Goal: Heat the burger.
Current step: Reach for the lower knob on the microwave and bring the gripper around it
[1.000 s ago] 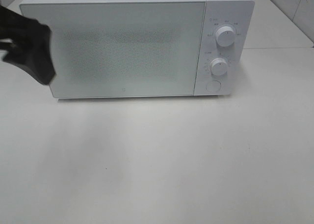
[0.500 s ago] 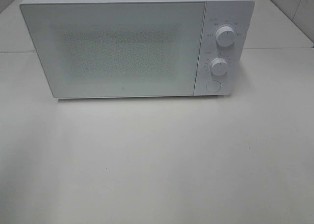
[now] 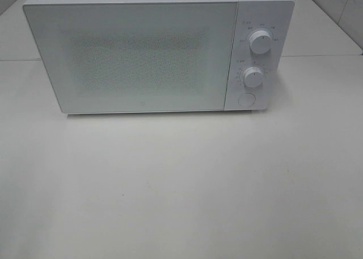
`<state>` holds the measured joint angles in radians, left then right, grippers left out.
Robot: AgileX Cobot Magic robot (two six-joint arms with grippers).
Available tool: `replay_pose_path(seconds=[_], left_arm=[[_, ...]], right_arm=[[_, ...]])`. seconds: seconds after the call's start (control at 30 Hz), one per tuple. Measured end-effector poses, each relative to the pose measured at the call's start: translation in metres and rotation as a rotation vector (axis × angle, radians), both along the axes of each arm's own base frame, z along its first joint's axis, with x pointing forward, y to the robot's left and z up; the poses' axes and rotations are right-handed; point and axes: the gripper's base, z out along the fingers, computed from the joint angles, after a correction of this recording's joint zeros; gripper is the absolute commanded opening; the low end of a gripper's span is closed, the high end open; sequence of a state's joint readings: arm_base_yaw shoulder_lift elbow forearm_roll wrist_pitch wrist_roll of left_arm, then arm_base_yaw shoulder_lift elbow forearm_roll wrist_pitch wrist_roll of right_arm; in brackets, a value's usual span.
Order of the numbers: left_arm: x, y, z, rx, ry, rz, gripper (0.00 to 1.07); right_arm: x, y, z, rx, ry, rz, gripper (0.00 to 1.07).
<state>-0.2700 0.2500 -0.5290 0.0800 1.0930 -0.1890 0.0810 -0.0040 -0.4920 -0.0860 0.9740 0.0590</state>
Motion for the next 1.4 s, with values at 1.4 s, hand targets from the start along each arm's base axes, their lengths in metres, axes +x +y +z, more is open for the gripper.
replay_pose_path(seconds=[1.4], left_arm=[[-0.040,0.004,0.002,0.046,-0.261,0.242,1.00]], right_arm=[[0.000,0.000,0.000,-0.001,-0.001,0.001,0.76]])
